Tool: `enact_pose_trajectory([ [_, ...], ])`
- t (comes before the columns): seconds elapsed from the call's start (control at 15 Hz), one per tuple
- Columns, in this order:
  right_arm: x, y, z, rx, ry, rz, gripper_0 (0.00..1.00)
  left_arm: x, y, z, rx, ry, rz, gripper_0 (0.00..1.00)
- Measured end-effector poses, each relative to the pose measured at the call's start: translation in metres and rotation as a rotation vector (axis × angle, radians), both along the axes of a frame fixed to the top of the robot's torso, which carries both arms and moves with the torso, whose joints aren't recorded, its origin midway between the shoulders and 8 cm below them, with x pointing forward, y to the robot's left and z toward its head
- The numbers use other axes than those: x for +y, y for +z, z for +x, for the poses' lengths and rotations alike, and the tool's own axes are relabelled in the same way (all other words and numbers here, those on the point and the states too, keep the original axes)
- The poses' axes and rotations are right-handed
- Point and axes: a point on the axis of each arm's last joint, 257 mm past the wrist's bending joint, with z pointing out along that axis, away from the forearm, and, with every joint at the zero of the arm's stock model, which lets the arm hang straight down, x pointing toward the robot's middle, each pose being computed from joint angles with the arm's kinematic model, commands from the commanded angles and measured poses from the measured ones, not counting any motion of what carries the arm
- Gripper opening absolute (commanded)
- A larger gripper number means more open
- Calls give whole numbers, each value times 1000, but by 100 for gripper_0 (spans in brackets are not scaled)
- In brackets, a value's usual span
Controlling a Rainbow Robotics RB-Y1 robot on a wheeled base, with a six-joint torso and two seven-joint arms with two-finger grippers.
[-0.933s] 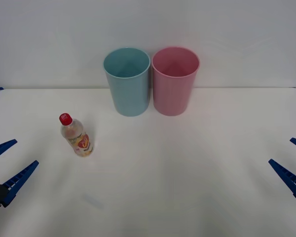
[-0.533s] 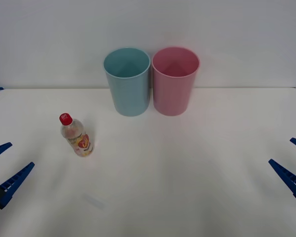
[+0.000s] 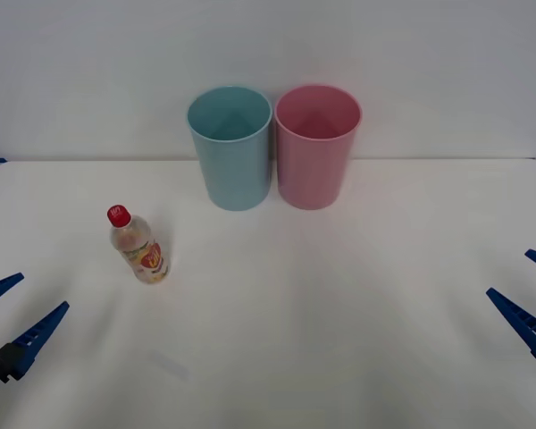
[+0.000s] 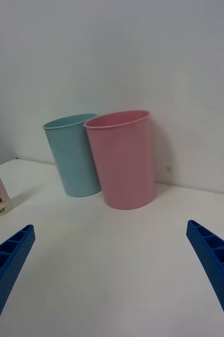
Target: Grasp the object on the table and drop it into the matching bin: aluminum can to the light blue bin, PET bottle to the pink bin.
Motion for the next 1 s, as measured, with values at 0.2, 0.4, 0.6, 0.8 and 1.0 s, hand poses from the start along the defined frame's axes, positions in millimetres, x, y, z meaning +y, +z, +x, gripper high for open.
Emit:
enact_pose_trajectory([
  [0.2, 0, 0, 0, 0, 0, 0, 100, 0, -13, 3, 26, 30, -3, 100],
  [0.4, 0, 0, 0, 0, 0, 0, 100, -12, -33, 7, 46, 31, 12, 100],
  [0.6, 0, 0, 0, 0, 0, 0, 100, -15, -52, 20, 46, 81, 64, 100],
  [0.8, 0, 0, 0, 0, 0, 0, 100, -25, -57, 29, 52, 88, 38, 100],
  [1.0, 0, 0, 0, 0, 0, 0, 100, -41, -64, 45, 62, 100, 14, 100],
])
